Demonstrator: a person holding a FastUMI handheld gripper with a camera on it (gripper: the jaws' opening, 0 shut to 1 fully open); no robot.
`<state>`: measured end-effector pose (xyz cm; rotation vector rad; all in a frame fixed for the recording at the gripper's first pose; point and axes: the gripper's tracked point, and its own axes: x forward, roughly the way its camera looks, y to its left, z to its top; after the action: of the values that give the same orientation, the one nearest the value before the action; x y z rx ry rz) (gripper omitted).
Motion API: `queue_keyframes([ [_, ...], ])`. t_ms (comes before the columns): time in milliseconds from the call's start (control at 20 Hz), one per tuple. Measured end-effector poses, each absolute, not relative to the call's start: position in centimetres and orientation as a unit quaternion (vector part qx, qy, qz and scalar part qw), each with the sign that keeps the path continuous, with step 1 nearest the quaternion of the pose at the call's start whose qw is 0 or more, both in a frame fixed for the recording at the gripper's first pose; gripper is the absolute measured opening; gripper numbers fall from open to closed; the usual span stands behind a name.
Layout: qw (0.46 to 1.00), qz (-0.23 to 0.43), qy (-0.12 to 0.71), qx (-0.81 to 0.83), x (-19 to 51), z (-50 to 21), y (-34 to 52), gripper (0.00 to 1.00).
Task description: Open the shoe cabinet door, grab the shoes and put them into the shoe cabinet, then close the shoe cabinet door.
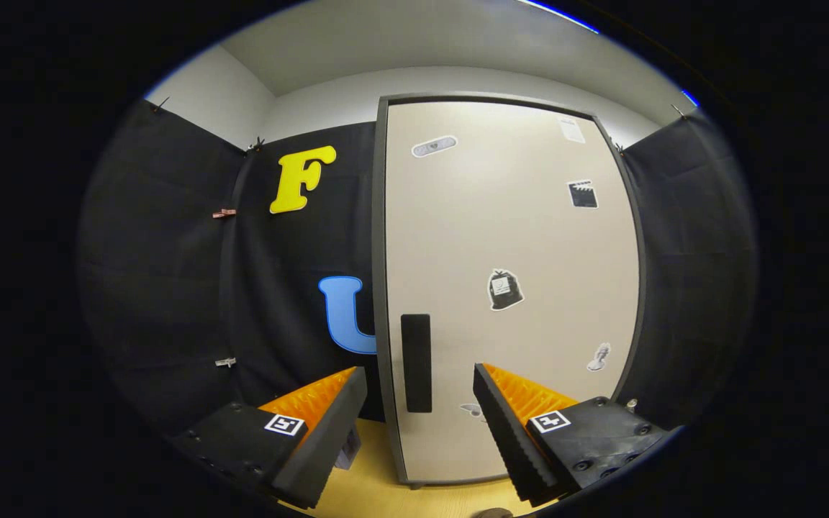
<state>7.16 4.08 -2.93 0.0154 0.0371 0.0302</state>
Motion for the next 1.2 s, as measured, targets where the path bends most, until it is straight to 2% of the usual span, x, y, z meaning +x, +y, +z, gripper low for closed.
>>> queue_keyframes([
  [300, 0.999, -0.012, 0.041, 0.012, 13.5, -5.8, 4.1, 0.97],
  [350, 0.999, -0.015, 0.044, 0.014, 14.3, -6.1, 4.1, 0.92],
  [450, 0.998, -0.023, 0.048, 0.014, 15.4, -6.7, 3.8, 0.88],
  [500, 0.998, -0.027, 0.046, 0.013, 15.8, -6.9, 3.6, 0.81],
  [550, 0.999, -0.030, 0.044, 0.012, 16.0, -6.8, 3.6, 0.70],
  [650, 0.999, -0.034, 0.039, 0.011, 16.2, -6.7, 3.6, 0.66],
  [750, 0.999, -0.038, 0.030, 0.001, 16.3, -6.5, 3.7, 0.41],
  [900, 0.999, -0.031, 0.031, -0.002, 16.2, -6.5, 3.6, 0.38],
  [950, 0.999, -0.028, 0.033, -0.001, 16.1, -6.5, 3.7, 0.31],
  [1200, 0.999, -0.017, 0.046, -0.007, 15.0, -6.5, 3.7, 0.32],
])
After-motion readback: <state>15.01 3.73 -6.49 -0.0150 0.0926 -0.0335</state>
